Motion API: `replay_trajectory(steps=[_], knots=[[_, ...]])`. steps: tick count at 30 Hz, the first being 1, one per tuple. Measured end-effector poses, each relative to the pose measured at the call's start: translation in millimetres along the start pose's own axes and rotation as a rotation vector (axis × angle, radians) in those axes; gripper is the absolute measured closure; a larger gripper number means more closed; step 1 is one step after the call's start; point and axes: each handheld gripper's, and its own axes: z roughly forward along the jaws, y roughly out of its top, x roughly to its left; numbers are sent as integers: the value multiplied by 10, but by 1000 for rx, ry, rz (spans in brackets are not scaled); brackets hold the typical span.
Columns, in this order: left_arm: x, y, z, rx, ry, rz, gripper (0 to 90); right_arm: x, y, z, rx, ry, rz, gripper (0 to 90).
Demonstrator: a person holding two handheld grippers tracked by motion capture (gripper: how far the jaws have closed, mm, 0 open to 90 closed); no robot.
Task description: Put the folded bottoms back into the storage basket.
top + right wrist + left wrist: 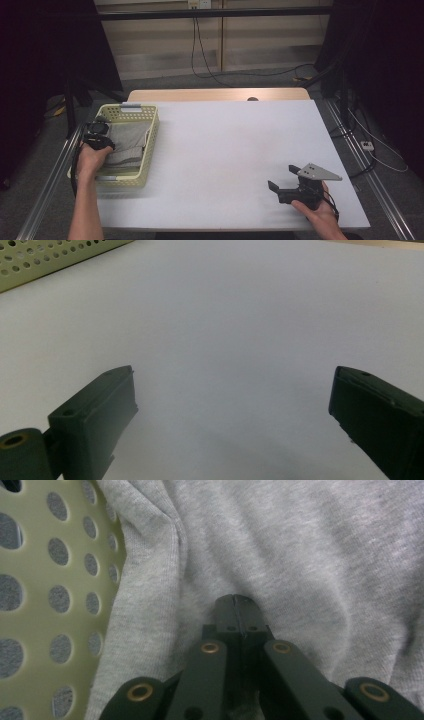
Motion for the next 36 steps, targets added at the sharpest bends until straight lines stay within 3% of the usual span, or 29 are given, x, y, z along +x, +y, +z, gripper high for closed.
replay_trajectory(steps=[7, 10, 12, 16, 22, 26, 31, 36], knots=[[-30, 5, -8, -26, 2, 40, 900, -5, 2, -2, -3, 1, -4, 46], [-20, 2, -32, -23, -13, 40, 889, -10, 1, -11, -3, 0, -3, 46], [-36, 12, -73, -31, -23, 66, 848, -10, 1, -16, -4, -2, 2, 46], [-50, 23, -144, -83, -66, 70, 802, -8, 0, -21, -5, -2, -2, 46], [-55, 9, -165, -120, -51, 87, 651, -12, 1, -26, -5, -3, -3, 46], [-58, 5, -201, -168, -68, 100, 536, -19, 1, -32, -10, -8, -2, 46], [-75, 13, -215, -197, -61, 98, 383, -19, 1, -26, -9, -7, -1, 46], [-52, 24, -217, -238, -56, 67, 168, -41, -3, -24, -8, -6, 4, 46]])
